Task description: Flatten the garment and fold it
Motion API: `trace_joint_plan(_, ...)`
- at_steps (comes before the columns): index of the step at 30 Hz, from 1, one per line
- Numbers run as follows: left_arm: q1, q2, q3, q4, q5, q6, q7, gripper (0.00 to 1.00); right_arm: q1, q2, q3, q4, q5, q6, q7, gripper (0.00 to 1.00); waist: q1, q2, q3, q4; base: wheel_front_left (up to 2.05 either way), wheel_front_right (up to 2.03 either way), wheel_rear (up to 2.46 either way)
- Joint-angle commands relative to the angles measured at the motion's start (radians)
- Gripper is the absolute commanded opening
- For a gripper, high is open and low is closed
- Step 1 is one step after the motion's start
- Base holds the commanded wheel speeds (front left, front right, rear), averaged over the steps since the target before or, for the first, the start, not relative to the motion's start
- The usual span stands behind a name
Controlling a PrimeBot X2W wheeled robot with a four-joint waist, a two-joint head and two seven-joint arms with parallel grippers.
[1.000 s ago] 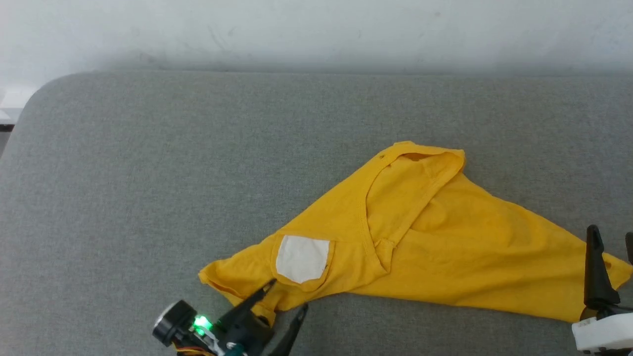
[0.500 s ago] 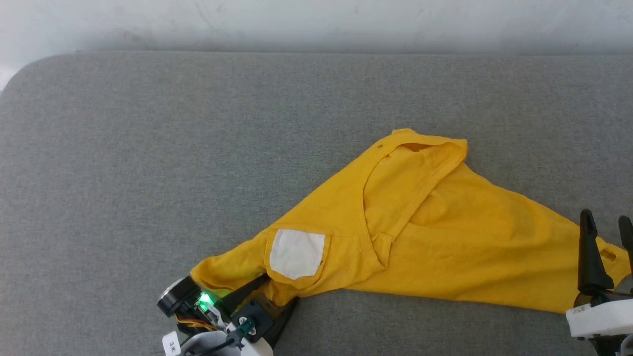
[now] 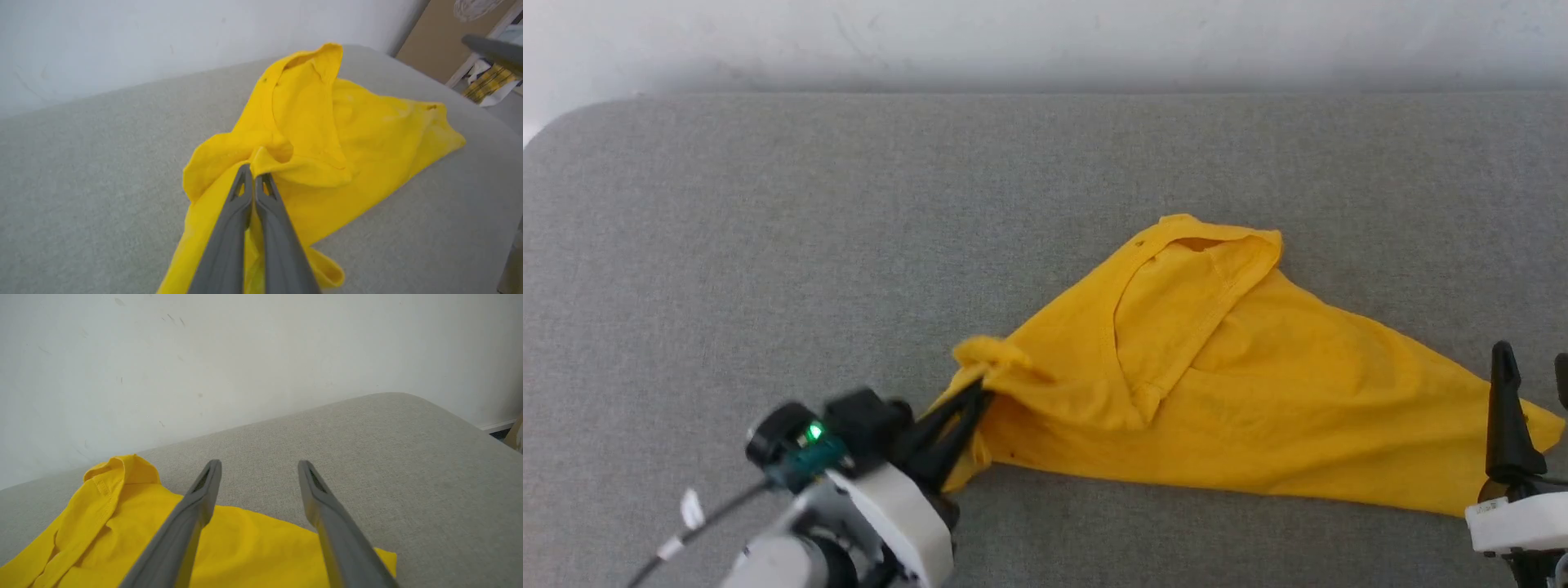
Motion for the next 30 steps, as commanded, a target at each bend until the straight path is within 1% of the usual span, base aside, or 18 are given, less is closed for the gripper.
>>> trace_joint_plan(1, -0.037, 0.007, 0.033, -0.061, -0.068, -0.005, 0.013, 0.0, -0.009, 0.002, 0.002, 0.002, 0.006, -0.001, -0.004, 1.0, -0.0001, -0.0001, 0.017, 0.003, 0.0, 0.0, 0.0)
trace_joint_plan(4, -0.123, 0.045, 0.073, -0.124, -0.153, -0.006, 0.066, 0.0, -0.023, 0.002, 0.012, -0.002, 0.008, -0.001, -0.003, 1.0, -0.0001, -0.0001, 0.047, 0.0, 0.0, 0.0, 0.0)
trace_joint_plan(7, -0.23, 0.062, 0.128, -0.109, -0.237, -0.007, 0.104, 0.0, -0.044, 0.002, 0.014, -0.005, 0.006, -0.001, -0.005, 1.0, -0.0001, -0.0001, 0.086, -0.004, 0.0, 0.0, 0.0)
trace_joint_plan(9, -0.31, 0.076, 0.169, -0.041, -0.261, -0.006, 0.12, 0.0, -0.058, 0.002, 0.018, -0.004, 0.005, -0.001, -0.006, 1.0, -0.0001, -0.0001, 0.112, -0.01, 0.0, 0.0, 0.0)
trace_joint_plan(12, -0.421, 0.11, 0.204, 0.102, -0.241, 0.001, 0.129, 0.0, -0.079, 0.002, 0.027, -0.001, 0.004, -0.001, -0.01, 1.0, -0.0001, -0.0001, 0.152, -0.025, 0.0, 0.0, 0.0)
trace_joint_plan(13, -0.45, 0.119, 0.211, 0.146, -0.221, 0.01, 0.124, 0.0, -0.085, 0.002, 0.028, 0.001, 0.004, -0.001, -0.012, 1.0, -0.0001, -0.0001, 0.164, -0.03, 0.0, 0.0, 0.0)
trace_joint_plan(16, -0.517, 0.125, 0.229, 0.268, -0.166, 0.058, 0.089, 0.0, -0.101, 0.002, 0.03, 0.008, 0.004, -0.001, -0.019, 1.0, -0.0001, -0.0001, 0.193, -0.046, 0.0, 0.0, 0.0)
trace_joint_plan(17, -0.531, 0.124, 0.228, 0.303, -0.15, 0.07, 0.079, 0.42, -0.105, 0.002, 0.032, 0.012, 0.004, -0.001, -0.02, 1.0, -0.0001, -0.0001, 0.201, -0.05, 0.0, 0.0, 0.0)
trace_joint_plan(18, -0.542, 0.117, 0.227, 0.333, -0.147, 0.076, 0.071, 1.0, -0.109, 0.002, 0.033, 0.016, 0.005, -0.001, -0.023, 1.0, -0.0001, -0.0001, 0.207, -0.053, 0.0, 0.0, 0.0)
trace_joint_plan(22, -0.564, 0.086, 0.225, 0.413, -0.143, 0.087, 0.018, 1.0, -0.117, 0.002, 0.034, 0.028, 0.005, -0.001, -0.031, 1.0, -0.0001, -0.0001, 0.211, -0.054, 0.0, 0.0, 0.0)
trace_joint_plan(25, -0.566, 0.068, 0.219, 0.435, -0.136, 0.084, -0.033, 1.0, -0.118, 0.002, 0.028, 0.035, -0.002, -0.001, -0.03, 1.0, -0.0001, -0.0001, 0.197, -0.041, 0.0, 0.0, 0.0)
trace_joint_plan(27, -0.564, 0.054, 0.23, 0.423, -0.135, 0.095, -0.088, 1.0, -0.119, 0.002, 0.03, 0.034, -0.008, -0.001, -0.025, 1.0, -0.0001, -0.0001, 0.179, -0.03, 0.0, 0.0, 0.0)
trace_joint_plan(30, -0.534, 0.031, 0.251, 0.365, -0.135, 0.115, -0.19, 1.0, -0.113, 0.002, 0.028, 0.032, -0.015, -0.001, -0.015, 1.0, -0.0001, -0.0001, 0.143, -0.009, 0.0, 0.0, 0.0)
